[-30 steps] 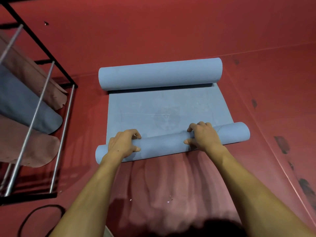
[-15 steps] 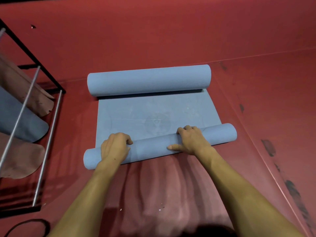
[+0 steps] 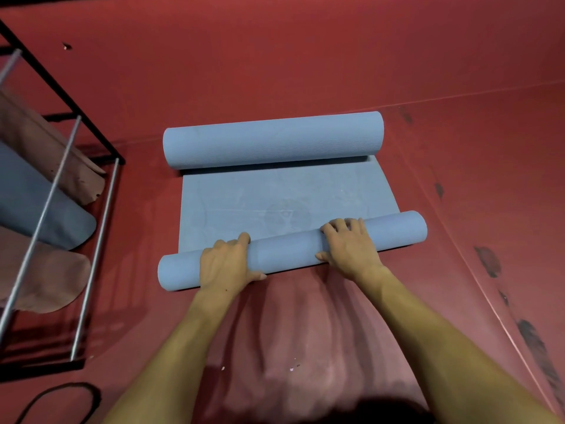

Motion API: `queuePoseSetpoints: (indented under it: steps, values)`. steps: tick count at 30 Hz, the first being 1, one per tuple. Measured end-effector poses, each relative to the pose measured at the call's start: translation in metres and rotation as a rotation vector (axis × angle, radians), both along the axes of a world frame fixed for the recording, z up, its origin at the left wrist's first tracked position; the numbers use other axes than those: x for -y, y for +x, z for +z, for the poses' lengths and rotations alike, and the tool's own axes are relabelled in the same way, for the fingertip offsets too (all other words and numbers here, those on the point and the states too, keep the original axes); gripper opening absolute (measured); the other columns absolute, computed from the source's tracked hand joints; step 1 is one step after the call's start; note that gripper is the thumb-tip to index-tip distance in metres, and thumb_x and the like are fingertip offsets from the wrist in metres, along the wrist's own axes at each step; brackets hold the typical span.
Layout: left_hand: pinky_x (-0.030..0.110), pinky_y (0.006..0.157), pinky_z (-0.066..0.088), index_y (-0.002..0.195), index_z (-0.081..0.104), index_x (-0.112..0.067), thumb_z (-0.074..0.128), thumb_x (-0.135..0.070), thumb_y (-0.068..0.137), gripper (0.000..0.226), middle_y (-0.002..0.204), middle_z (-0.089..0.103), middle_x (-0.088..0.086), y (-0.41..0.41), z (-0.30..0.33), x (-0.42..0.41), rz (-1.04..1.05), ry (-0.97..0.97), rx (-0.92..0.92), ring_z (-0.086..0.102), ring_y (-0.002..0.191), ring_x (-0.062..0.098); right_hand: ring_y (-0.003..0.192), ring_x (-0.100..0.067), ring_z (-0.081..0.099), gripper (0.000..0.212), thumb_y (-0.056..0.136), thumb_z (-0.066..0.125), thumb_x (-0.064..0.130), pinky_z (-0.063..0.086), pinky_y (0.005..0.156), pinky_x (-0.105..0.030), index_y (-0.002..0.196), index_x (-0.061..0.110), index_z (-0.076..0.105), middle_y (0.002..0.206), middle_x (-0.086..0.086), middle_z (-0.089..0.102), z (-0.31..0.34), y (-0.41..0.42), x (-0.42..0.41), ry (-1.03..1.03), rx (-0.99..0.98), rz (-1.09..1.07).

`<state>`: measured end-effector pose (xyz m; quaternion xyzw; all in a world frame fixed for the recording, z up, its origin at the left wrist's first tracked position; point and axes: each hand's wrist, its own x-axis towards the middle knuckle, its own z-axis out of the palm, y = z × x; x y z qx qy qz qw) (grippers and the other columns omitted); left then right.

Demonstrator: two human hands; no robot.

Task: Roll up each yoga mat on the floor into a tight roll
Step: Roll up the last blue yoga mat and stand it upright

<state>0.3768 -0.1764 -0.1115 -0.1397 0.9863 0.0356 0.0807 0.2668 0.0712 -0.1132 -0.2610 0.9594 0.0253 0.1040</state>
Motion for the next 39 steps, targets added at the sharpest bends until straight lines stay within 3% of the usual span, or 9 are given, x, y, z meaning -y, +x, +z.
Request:
queuePoseSetpoints:
  steps: [3,8,12,15,19,23,30,35,39]
  values:
    - [0.042,0.095,0.045,0.124,0.055,-0.023,0.083,-0.062,0.073,0.07,0.114,0.066,-0.001,0.008,-0.017,-0.007,-0.016,-0.021,-0.093,0.061,0.11,0.026,0.136,-0.049,0.039,0.072,0.085,0.065,0.067,0.02,0.118,-0.068,0.142,0.024,0.057,0.146,-0.019,0.049,-0.006,0.001,-0.008,-0.014,-0.067,-0.006]
    - [0.06,0.122,0.019,0.144,0.053,-0.019,0.079,-0.054,0.079,0.078,0.15,0.045,0.022,0.024,-0.036,-0.015,0.034,-0.049,-0.212,0.039,0.142,0.04,0.125,-0.04,0.045,0.099,0.073,0.075,0.068,0.031,0.115,-0.057,0.156,0.027,0.04,0.14,-0.015,0.048,-0.012,-0.002,-0.014,0.059,-0.086,0.046]
    - [0.061,0.119,0.027,0.147,0.05,-0.025,0.09,-0.05,0.069,0.092,0.138,0.051,0.012,0.022,-0.035,-0.009,0.031,-0.065,-0.183,0.047,0.132,0.032,0.128,-0.037,0.048,0.089,0.071,0.088,0.042,0.032,0.116,-0.057,0.144,0.015,0.046,0.134,-0.007,0.055,-0.021,-0.006,-0.013,0.066,-0.12,-0.002]
    - [0.058,0.118,0.029,0.146,0.049,-0.024,0.097,-0.035,0.06,0.099,0.134,0.054,0.009,0.017,-0.039,-0.004,0.032,-0.083,-0.155,0.051,0.127,0.03,0.141,-0.052,0.032,0.071,0.08,0.073,0.018,0.014,0.119,-0.069,0.146,0.021,0.045,0.148,-0.011,0.046,-0.024,-0.007,-0.016,0.103,-0.163,-0.007]
    - [0.051,0.104,0.04,0.13,0.057,-0.021,0.092,-0.023,0.06,0.078,0.114,0.063,0.004,0.01,-0.04,-0.002,0.006,-0.136,-0.15,0.06,0.107,0.029,0.132,-0.047,0.037,0.073,0.084,0.069,0.019,0.024,0.113,-0.072,0.148,0.038,0.039,0.145,-0.014,0.045,-0.021,-0.011,-0.019,0.127,-0.135,-0.077]
    - [0.038,0.081,0.041,0.124,0.06,-0.029,0.089,-0.044,0.064,0.069,0.104,0.066,-0.003,-0.005,-0.017,0.011,-0.044,-0.12,0.017,0.064,0.096,0.024,0.123,-0.041,0.045,0.07,0.087,0.067,0.016,0.032,0.11,-0.067,0.148,0.033,0.039,0.136,-0.011,0.05,-0.012,-0.021,-0.017,0.172,-0.059,-0.033]
    - [0.033,0.074,0.044,0.122,0.061,-0.037,0.085,-0.065,0.057,0.074,0.107,0.07,-0.009,-0.007,0.006,0.014,-0.105,-0.006,0.206,0.067,0.098,0.018,0.115,-0.034,0.056,0.052,0.082,0.072,0.018,0.043,0.103,-0.054,0.125,0.011,0.043,0.121,-0.007,0.058,0.009,-0.019,-0.019,0.224,0.091,-0.072]
    - [0.031,0.067,0.042,0.098,0.068,-0.034,0.083,-0.061,0.056,0.053,0.09,0.072,-0.011,-0.002,0.013,0.013,-0.18,0.072,0.328,0.065,0.083,0.019,0.115,-0.034,0.056,0.066,0.077,0.084,0.034,0.048,0.091,-0.046,0.124,0.014,0.042,0.12,-0.005,0.058,0.015,-0.01,-0.027,0.26,0.23,-0.082]
    - [0.032,0.068,0.043,0.096,0.068,-0.034,0.087,-0.061,0.055,0.052,0.087,0.071,-0.013,-0.006,0.017,0.013,-0.144,0.127,0.355,0.065,0.084,0.017,0.112,-0.033,0.046,0.047,0.082,0.08,0.025,0.047,0.081,-0.039,0.12,0.015,0.055,0.123,-0.009,0.05,0.007,-0.011,-0.026,0.252,0.106,-0.07]
